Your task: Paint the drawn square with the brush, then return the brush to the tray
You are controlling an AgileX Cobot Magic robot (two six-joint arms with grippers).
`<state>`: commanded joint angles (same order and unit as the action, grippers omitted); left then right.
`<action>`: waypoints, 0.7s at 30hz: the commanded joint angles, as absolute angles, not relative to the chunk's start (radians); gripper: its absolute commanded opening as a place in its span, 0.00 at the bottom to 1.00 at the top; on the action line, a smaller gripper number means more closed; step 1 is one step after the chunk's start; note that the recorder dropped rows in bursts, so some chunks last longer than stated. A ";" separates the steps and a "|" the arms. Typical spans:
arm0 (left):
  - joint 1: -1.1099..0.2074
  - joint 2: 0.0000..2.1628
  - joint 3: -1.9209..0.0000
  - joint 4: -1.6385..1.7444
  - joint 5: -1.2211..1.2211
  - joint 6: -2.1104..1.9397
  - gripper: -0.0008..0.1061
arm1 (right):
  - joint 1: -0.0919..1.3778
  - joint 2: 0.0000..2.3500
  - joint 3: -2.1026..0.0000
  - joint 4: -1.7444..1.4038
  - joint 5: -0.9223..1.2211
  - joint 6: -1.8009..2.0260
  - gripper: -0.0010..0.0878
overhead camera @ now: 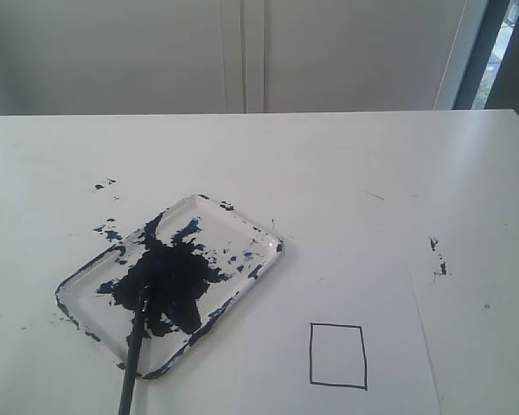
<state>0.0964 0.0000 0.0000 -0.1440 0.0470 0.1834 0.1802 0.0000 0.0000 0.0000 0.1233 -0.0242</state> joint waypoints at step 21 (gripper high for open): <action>0.096 0.000 0.000 -0.381 0.000 -0.398 0.01 | 0.180 0.000 0.000 0.056 -0.035 0.526 0.01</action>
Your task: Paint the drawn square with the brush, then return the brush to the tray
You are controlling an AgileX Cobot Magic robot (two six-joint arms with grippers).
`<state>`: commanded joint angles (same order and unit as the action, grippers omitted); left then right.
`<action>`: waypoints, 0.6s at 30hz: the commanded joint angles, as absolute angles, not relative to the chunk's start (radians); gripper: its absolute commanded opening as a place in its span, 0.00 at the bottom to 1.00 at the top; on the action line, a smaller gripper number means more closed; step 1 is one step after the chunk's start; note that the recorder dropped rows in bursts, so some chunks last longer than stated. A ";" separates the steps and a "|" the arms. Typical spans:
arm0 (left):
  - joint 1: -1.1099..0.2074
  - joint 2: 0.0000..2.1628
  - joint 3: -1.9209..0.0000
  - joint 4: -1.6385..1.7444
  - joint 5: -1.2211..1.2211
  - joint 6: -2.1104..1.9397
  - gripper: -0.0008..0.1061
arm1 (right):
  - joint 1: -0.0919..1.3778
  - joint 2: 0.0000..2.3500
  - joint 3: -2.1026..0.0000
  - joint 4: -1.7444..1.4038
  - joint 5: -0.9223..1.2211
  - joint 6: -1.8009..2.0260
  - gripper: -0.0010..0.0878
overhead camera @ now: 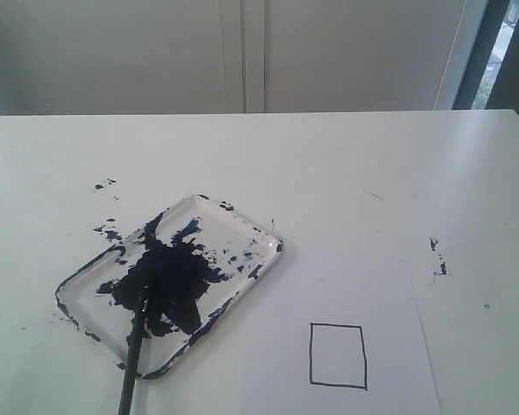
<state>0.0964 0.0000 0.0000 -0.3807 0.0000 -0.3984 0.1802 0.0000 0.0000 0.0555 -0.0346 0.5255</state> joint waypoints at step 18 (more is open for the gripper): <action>0.086 0.000 -0.261 -0.355 0.157 -0.117 0.01 | 0.180 0.000 -0.127 -0.588 -0.321 0.933 0.01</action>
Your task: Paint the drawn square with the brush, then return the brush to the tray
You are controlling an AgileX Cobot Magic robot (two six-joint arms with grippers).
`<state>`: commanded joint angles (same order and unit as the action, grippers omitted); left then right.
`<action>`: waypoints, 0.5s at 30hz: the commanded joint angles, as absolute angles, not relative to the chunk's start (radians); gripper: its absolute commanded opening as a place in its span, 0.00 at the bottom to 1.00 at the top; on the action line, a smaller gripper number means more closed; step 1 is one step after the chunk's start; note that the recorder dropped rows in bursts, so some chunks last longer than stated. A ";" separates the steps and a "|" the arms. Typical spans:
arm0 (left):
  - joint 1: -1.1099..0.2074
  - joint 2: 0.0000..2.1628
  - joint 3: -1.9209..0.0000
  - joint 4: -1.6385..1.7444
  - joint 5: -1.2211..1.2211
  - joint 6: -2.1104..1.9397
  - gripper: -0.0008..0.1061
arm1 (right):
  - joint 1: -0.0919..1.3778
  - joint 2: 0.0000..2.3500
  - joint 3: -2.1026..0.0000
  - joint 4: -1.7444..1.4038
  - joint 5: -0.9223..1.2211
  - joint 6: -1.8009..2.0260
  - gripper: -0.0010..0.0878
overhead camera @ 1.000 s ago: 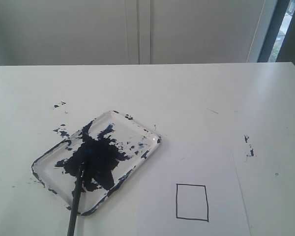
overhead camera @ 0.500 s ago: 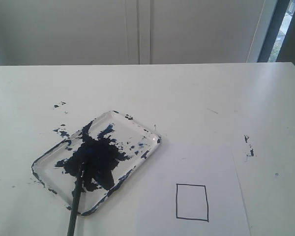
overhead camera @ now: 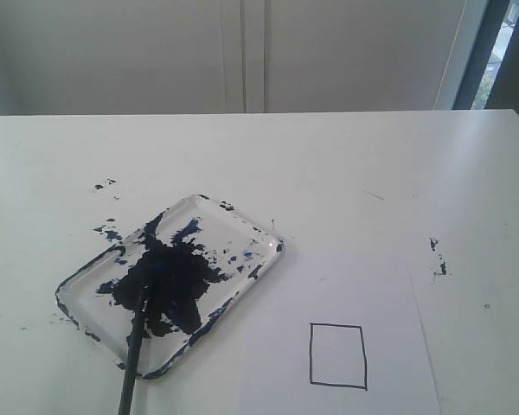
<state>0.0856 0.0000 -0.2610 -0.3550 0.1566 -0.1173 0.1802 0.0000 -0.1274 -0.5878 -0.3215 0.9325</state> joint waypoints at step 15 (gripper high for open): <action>0.086 0.152 -0.344 -0.822 0.400 0.582 0.01 | 0.180 0.247 -0.252 -1.603 -0.587 1.684 0.01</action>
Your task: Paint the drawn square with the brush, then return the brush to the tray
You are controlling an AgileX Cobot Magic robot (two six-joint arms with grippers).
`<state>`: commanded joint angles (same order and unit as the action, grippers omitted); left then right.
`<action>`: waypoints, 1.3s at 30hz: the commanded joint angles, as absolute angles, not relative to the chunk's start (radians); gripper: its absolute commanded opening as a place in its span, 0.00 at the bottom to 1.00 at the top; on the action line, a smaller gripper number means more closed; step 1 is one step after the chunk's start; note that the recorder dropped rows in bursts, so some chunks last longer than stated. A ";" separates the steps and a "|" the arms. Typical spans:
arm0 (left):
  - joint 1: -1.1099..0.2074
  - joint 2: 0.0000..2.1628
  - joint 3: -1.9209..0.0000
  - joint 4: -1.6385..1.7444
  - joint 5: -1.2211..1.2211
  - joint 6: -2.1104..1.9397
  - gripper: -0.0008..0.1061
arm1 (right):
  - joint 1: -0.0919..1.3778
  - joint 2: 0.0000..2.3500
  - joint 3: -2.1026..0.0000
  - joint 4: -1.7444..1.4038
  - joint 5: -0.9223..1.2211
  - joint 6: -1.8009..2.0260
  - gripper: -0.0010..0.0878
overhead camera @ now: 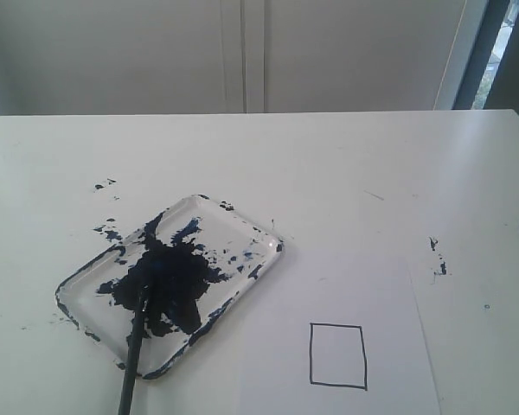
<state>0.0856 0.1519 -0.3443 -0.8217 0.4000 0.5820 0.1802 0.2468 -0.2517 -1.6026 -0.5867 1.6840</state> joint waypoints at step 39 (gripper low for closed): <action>0.086 0.571 -0.344 -1.091 0.855 0.826 0.01 | 0.180 0.808 -0.291 -1.624 -1.064 1.750 0.01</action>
<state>0.0856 0.5713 -0.3443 -1.0909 0.8553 0.8259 0.1802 0.8080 -0.2905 -1.6244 -1.0643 1.7503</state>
